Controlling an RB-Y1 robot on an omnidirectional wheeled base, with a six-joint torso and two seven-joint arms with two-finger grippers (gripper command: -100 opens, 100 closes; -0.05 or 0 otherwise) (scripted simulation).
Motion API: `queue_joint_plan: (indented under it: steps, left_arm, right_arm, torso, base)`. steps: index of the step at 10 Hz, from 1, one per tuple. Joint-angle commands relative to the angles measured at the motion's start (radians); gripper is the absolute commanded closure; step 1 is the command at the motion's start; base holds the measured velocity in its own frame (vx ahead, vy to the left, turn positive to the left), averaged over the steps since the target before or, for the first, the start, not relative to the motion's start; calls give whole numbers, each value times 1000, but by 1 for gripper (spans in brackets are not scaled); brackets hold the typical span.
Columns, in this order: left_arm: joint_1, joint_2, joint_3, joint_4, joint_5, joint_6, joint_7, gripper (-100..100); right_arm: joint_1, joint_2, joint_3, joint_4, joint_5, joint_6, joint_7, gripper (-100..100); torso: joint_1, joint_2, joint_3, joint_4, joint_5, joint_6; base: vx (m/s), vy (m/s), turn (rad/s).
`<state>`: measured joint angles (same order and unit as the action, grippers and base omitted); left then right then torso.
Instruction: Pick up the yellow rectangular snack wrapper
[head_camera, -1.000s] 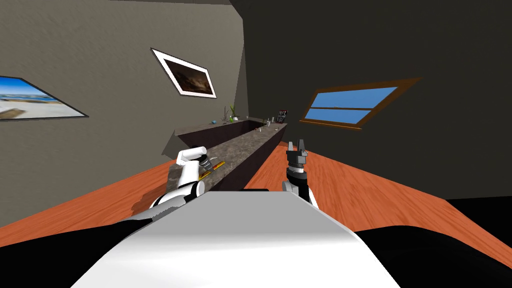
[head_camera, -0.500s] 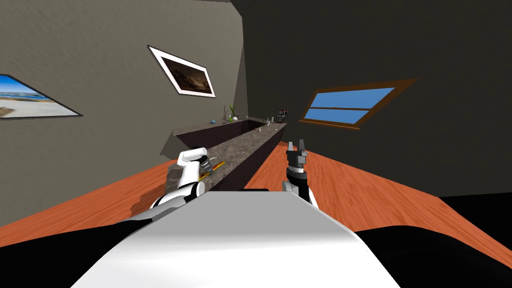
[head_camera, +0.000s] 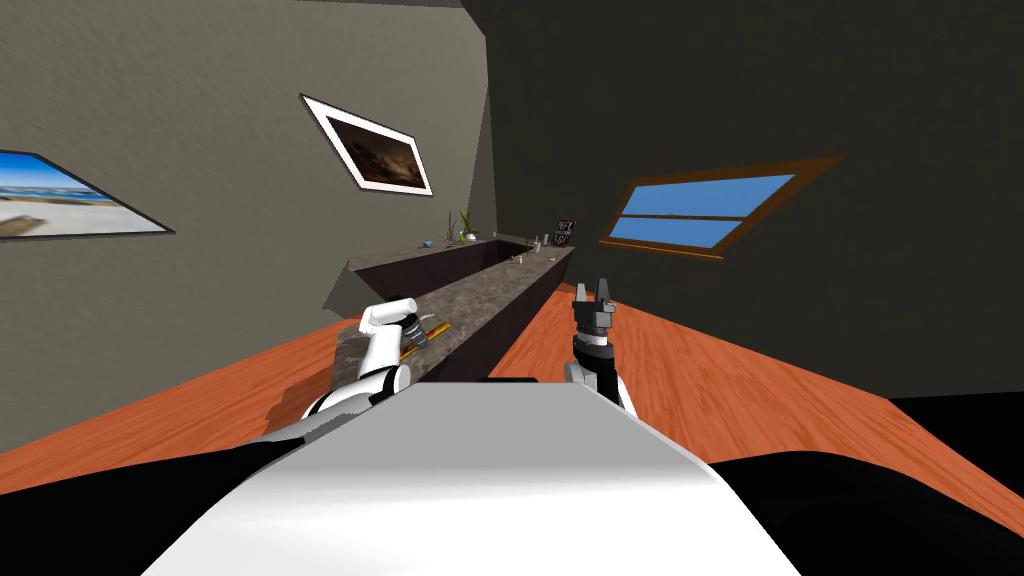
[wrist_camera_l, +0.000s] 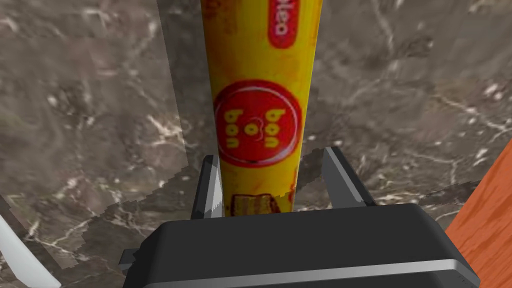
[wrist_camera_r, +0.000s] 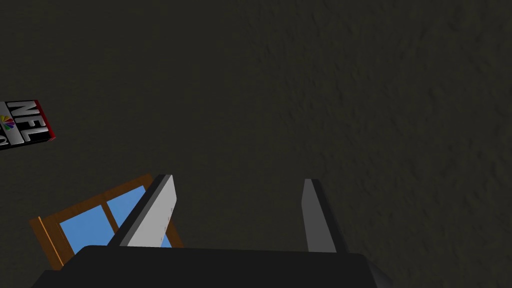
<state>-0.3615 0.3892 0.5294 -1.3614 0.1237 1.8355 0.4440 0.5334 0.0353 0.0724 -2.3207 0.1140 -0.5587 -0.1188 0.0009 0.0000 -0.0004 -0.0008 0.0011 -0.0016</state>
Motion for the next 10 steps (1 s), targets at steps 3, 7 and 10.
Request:
queue_joint_plan:
  steps: [3, 7, 10]
  left_arm:
    - [0, -1, 0, 0, 0, 1, -1, 100]
    - [-10, 11, 7, -32, 3, 49, 3, 100]
    - [-13, 16, 10, -36, 5, 56, 2, 0]
  right_arm:
    - [0, 0, 0, 0, 0, 0, 0, 0]
    - [0, 0, 0, 0, 0, 0, 0, 0]
    - [0, 0, 0, 0, 0, 0, 0, 0]
  torso:
    - [0, 0, 0, 0, 0, 0]
    - [1, 0, 0, 1, 0, 0]
    - [0, 0, 0, 0, 0, 0]
  base:
    - [0, 0, 0]
    - [-3, 5, -15]
    - [-2, 2, -7]
